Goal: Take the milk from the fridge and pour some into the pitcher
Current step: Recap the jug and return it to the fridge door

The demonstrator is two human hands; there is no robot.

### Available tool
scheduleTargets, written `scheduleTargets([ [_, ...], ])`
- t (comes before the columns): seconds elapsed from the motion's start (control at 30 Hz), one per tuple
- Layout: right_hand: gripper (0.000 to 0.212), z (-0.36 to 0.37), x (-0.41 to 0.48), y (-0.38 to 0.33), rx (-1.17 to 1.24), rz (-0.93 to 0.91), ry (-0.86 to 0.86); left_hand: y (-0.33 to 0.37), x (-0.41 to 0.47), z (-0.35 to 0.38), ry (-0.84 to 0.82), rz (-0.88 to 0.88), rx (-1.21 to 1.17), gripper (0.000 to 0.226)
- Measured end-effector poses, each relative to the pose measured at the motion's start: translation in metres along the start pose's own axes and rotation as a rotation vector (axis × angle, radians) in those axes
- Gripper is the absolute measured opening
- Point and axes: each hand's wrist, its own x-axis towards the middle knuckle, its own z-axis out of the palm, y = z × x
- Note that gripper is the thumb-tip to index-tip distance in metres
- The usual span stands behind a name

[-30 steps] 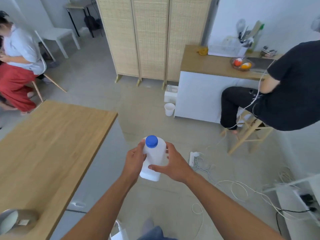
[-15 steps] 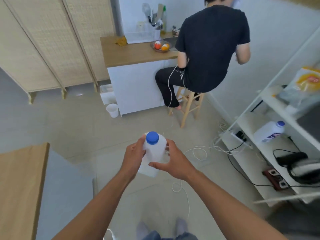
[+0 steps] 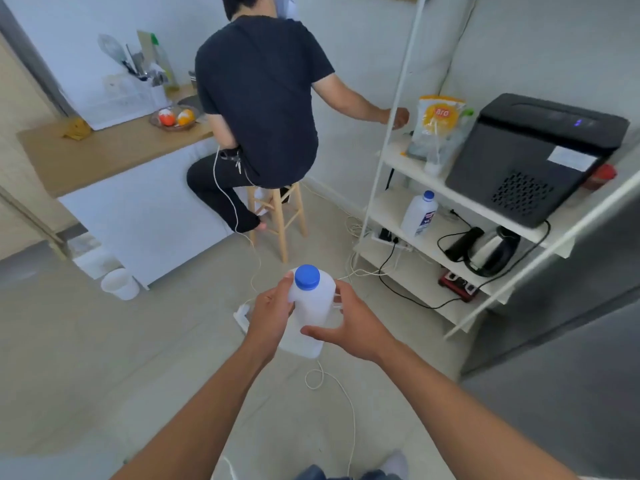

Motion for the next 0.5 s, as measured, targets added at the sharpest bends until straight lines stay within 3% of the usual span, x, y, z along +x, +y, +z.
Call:
scheduleTargets([
  [0.5, 0.110, -0.180, -0.053, 0.102, 0.027, 0.162, 0.224, 0.029, 0.010, 0.225, -0.234, 0.040, 0.125, 0.050],
])
